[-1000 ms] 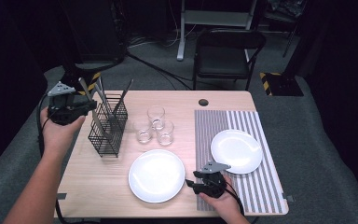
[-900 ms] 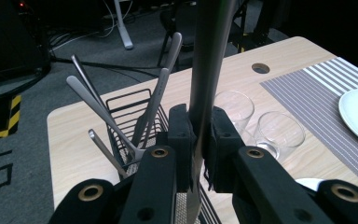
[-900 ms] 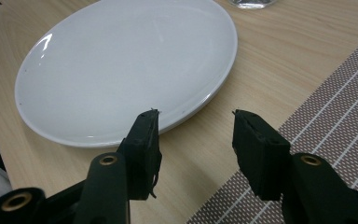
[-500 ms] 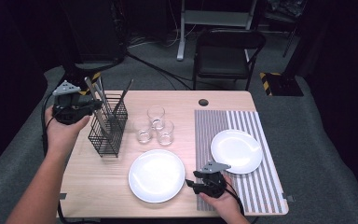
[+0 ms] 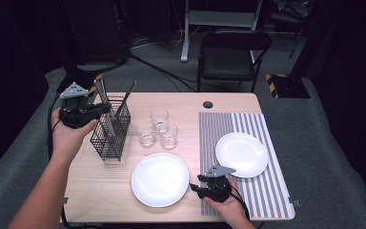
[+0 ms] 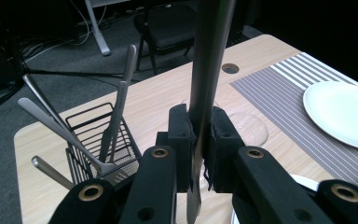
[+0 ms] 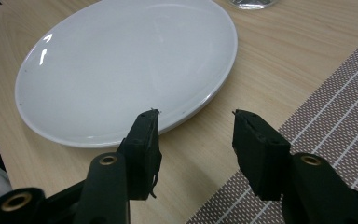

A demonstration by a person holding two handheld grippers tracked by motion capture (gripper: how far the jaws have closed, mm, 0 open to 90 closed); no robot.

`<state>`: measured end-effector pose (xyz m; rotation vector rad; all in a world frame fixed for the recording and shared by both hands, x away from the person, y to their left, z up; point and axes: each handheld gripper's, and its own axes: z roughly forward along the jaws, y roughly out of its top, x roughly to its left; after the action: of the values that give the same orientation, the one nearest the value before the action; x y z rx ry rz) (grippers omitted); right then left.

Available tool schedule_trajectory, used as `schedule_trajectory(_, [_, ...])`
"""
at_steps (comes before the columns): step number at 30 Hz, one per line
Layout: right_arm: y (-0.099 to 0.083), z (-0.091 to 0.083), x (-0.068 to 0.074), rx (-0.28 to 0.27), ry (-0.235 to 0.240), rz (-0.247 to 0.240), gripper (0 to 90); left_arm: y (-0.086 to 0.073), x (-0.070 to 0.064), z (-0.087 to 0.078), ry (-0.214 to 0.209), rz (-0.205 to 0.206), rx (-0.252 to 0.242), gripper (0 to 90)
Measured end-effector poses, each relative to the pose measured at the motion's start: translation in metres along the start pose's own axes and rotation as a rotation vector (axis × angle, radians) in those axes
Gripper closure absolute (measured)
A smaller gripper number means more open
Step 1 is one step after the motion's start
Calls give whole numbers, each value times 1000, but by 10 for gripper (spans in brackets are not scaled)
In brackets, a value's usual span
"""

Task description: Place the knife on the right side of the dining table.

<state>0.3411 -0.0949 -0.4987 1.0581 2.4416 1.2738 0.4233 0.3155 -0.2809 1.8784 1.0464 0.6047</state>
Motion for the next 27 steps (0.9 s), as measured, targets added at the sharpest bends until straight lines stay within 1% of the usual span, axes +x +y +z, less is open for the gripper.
schedule_trajectory(2, [0, 0, 0, -1, 0, 0, 507, 1, -3, 0, -9, 10, 1, 819])
schedule_trajectory(9, [0, 0, 0, -1, -1, -1, 507, 0, -9, 1, -32, 24, 6, 819])
schedule_trajectory(10, [0, 0, 0, -1, -1, 0, 507, -1, -12, 1, -41, 32, 10, 819])
schedule_trajectory(12, [0, 0, 0, 0, 0, 2, 507, -2, -13, 1, -43, 32, 10, 819])
schedule_trajectory(16, [0, 0, 0, 0, 0, 1, 506, -7, -18, 3, -64, 43, 17, 819])
schedule_trajectory(22, [0, 0, 0, 4, -2, 5, 506, -12, -23, 5, -84, 50, 20, 820])
schedule_trajectory(23, [0, 0, 1, 4, -1, 6, 506, -14, -24, 5, -95, 58, 24, 819])
schedule_trajectory(27, [0, 0, 0, 5, -1, 6, 506, -17, -28, 6, -109, 66, 25, 819])
